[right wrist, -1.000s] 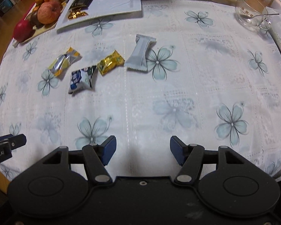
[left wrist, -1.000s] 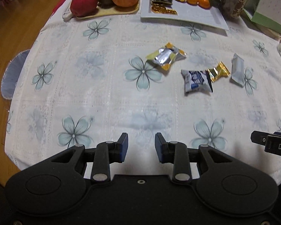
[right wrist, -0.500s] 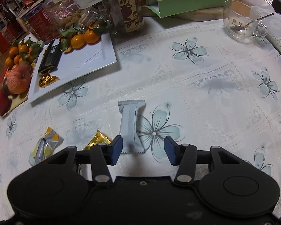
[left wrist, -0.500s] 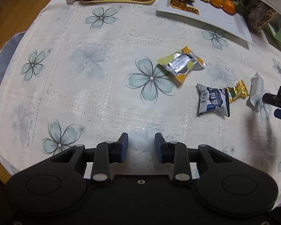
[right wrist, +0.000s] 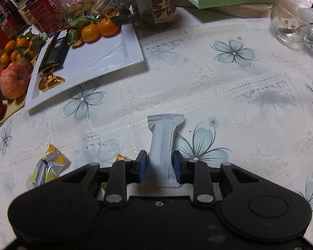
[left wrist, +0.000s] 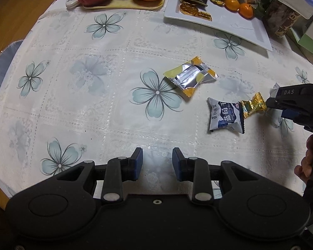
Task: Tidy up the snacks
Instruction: 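Close right gripper on the white wrapped bar, then grasp blue-and-white milk candy pack with left gripper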
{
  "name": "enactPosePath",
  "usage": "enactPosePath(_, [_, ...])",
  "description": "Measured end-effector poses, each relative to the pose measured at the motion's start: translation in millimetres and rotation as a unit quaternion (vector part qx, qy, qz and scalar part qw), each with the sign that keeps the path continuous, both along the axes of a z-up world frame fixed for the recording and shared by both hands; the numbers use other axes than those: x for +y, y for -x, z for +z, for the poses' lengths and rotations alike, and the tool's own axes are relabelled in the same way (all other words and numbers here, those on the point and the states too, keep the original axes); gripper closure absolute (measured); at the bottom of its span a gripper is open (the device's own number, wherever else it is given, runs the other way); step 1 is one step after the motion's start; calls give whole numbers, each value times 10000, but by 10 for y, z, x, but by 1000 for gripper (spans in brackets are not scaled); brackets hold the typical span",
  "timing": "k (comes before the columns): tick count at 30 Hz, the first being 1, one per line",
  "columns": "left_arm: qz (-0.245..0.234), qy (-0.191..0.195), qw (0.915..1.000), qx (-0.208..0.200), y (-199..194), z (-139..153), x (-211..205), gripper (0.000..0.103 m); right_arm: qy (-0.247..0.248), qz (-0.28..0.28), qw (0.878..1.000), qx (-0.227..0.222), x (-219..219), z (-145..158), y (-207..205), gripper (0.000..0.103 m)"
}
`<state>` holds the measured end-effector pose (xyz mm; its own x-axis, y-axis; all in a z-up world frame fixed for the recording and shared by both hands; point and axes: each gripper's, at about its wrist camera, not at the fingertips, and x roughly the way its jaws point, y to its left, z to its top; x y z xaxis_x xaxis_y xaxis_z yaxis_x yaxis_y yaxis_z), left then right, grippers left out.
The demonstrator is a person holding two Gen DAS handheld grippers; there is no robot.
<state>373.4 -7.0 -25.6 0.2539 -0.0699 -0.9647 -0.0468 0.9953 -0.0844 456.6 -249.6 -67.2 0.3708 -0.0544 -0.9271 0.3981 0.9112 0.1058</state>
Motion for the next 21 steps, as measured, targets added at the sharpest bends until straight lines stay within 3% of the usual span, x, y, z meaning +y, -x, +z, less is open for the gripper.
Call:
enactPosePath(4, [-74,-10,9998,-158,9,32,-23,62,119,80,9999,36,20,13,50,80])
enactPosePath(16, [-399,158,9966,-699,-144,131,-333,62,-506,251,9977,369,-33,218,571,80])
enactPosePath(21, [-246,217,9956,-877,-254,89,-476,62,-593,343,9968,404,-35,247,741,79])
